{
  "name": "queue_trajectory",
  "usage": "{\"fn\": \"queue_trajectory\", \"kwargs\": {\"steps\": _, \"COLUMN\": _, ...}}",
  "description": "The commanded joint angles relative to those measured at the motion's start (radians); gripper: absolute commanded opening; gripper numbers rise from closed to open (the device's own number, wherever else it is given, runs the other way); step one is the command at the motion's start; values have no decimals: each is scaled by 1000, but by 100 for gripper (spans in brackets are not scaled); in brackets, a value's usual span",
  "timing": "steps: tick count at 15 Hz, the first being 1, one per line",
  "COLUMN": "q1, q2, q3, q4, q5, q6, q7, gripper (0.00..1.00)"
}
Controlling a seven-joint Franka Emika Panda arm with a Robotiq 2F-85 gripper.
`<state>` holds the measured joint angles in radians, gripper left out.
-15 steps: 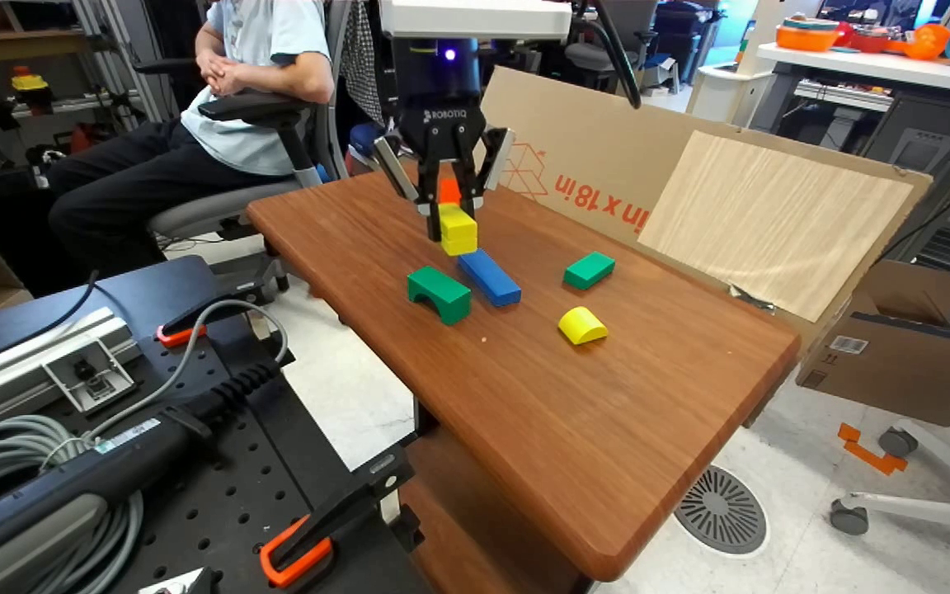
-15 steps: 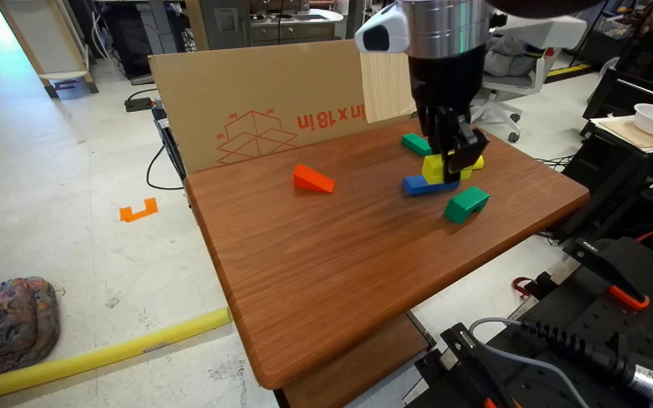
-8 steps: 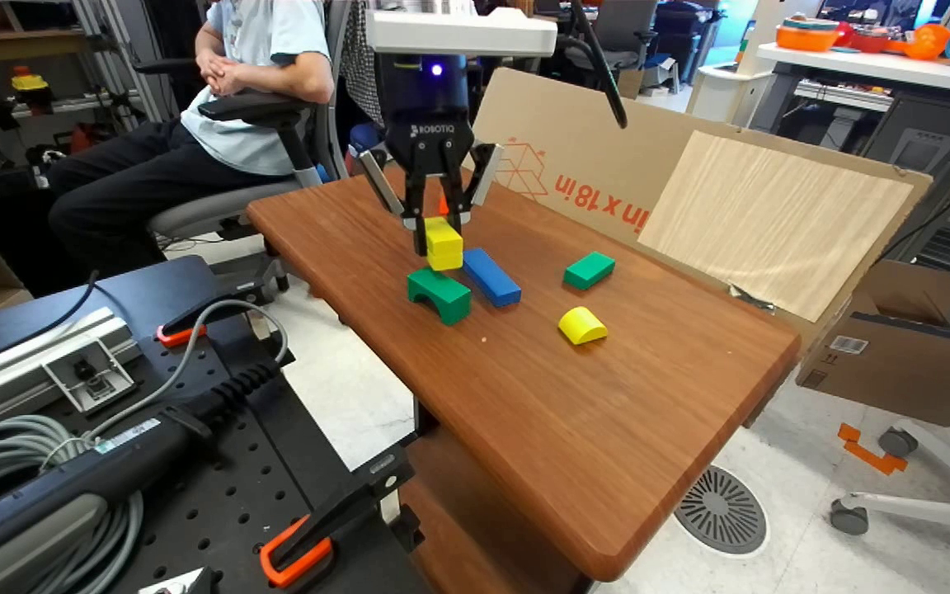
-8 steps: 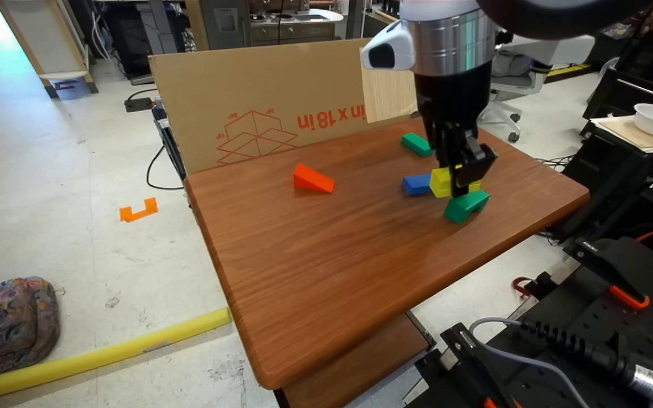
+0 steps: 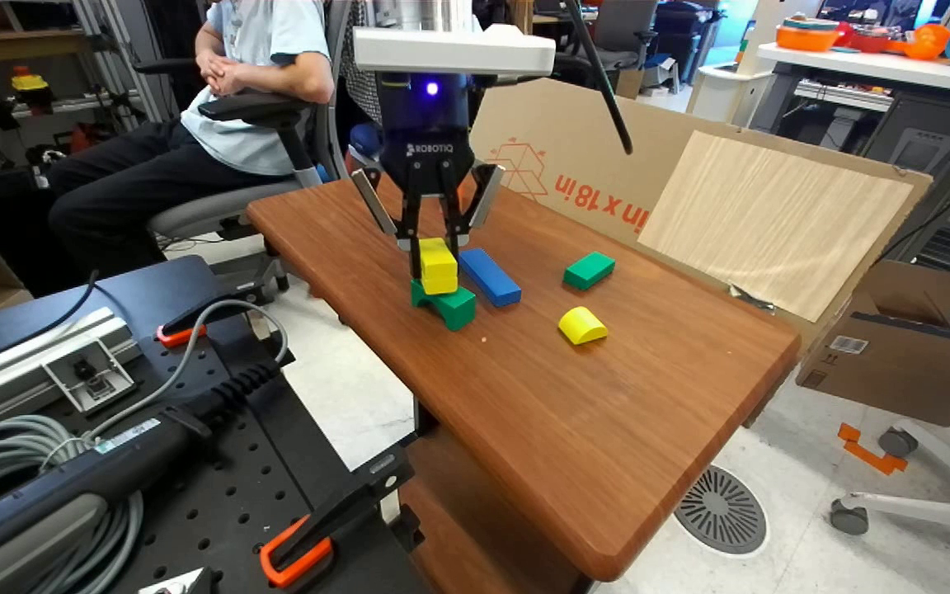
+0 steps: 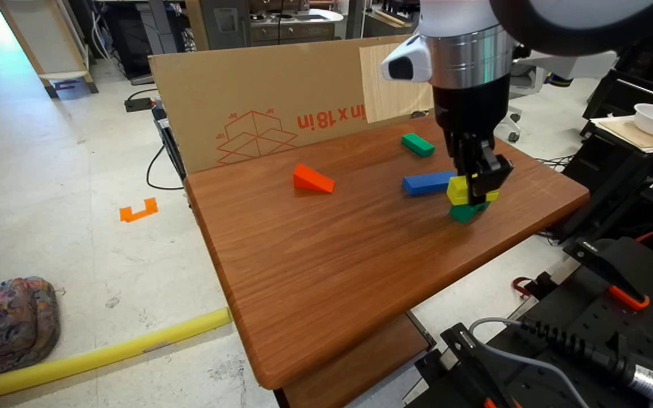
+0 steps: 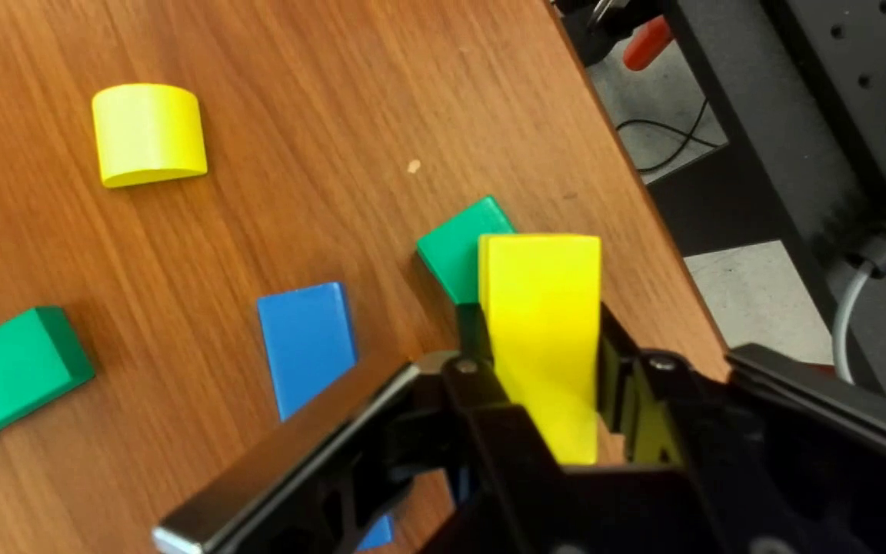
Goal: Put the yellow block on the green block
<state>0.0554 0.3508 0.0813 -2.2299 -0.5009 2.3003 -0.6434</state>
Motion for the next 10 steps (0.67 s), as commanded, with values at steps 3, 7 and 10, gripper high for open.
{"fn": "queue_trajectory", "kwargs": {"steps": 3, "q1": 0, "q2": -27, "q3": -11, "q4": -14, "q5": -3, "q6": -18, "q7": 44, "gripper": 8}}
{"fn": "queue_trajectory", "kwargs": {"steps": 7, "q1": -8, "q2": -30, "q3": -6, "q4": -14, "q5": 19, "q6": -25, "q7": 46, "gripper": 64}}
{"fn": "queue_trajectory", "kwargs": {"steps": 10, "q1": -8, "q2": -42, "q3": -2, "q4": -20, "q5": 28, "q6": -24, "q7": 57, "gripper": 88}}
